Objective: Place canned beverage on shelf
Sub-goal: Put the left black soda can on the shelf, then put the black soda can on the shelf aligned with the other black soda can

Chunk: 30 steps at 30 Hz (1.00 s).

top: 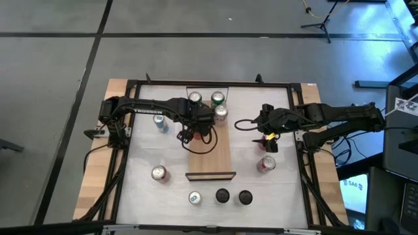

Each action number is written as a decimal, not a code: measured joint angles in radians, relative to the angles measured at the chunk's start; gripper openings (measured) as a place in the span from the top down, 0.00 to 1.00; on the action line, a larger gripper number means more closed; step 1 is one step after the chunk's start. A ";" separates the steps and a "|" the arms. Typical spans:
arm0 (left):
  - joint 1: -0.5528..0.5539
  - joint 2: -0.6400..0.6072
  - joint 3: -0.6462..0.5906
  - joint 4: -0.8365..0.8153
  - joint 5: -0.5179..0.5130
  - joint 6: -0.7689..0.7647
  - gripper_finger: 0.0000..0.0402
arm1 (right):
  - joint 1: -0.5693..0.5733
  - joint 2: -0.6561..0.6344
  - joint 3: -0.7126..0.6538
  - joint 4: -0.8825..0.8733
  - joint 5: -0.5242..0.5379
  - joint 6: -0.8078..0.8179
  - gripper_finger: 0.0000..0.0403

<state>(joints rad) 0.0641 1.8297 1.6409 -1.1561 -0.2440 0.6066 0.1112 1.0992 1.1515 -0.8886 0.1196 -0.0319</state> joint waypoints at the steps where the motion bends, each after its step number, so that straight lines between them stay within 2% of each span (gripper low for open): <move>1: -0.002 0.000 0.000 0.000 0.000 -0.001 0.06 | 0.000 0.000 0.000 0.000 0.000 0.000 0.12; 16: -0.047 -0.025 0.000 0.004 -0.006 -0.014 0.06 | 0.000 0.000 0.000 0.001 0.000 0.000 0.12; 25: -0.047 -0.120 0.000 0.033 -0.037 -0.116 0.06 | 0.000 0.000 0.000 0.005 0.000 0.000 0.12; 30: -0.047 -0.184 0.000 0.036 -0.040 -0.246 0.06 | 0.000 0.000 0.000 -0.004 -0.021 0.045 0.12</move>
<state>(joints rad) 0.0170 1.6454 1.6413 -1.1205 -0.2838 0.3611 0.1116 1.0992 1.1519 -0.8930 0.0981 0.0133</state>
